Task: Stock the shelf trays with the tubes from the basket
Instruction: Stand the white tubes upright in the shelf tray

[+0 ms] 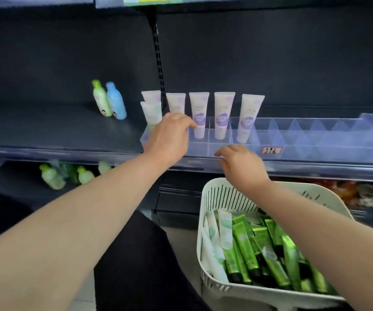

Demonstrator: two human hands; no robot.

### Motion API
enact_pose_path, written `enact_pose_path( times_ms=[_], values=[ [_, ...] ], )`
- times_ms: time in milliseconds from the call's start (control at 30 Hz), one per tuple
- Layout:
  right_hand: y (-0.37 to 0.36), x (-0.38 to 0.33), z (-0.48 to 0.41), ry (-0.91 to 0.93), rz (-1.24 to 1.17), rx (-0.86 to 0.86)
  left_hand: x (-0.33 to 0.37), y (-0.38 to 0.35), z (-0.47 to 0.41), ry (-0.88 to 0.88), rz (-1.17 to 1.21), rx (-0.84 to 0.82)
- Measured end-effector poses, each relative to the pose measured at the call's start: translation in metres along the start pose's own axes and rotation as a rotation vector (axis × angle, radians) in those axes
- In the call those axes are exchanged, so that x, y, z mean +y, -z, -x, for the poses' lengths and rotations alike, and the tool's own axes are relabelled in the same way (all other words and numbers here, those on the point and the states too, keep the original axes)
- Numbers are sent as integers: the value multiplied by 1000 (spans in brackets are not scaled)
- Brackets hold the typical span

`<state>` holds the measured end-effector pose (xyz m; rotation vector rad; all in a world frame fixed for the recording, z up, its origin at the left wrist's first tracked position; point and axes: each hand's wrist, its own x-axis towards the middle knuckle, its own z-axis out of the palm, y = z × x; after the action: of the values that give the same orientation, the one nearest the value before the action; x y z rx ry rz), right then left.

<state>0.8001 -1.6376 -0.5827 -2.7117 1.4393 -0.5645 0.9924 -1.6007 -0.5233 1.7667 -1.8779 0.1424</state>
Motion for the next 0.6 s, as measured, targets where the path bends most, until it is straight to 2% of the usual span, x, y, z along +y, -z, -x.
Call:
enact_pose_path(
  times_ms=[167, 367, 500, 600],
  values=[
    [-22, 45, 56, -79, 20, -179, 34, -53, 22, -17, 61, -201],
    [-60, 68, 91, -99, -32, -454, 53, -110, 45, -51, -29, -600],
    [-76, 70, 98, -107, -72, -512, 53, -133, 54, -55, -116, -837],
    [-83, 71, 100, -113, -102, -535, 53, -138, 55, -161, -229, -1009]
  ],
)
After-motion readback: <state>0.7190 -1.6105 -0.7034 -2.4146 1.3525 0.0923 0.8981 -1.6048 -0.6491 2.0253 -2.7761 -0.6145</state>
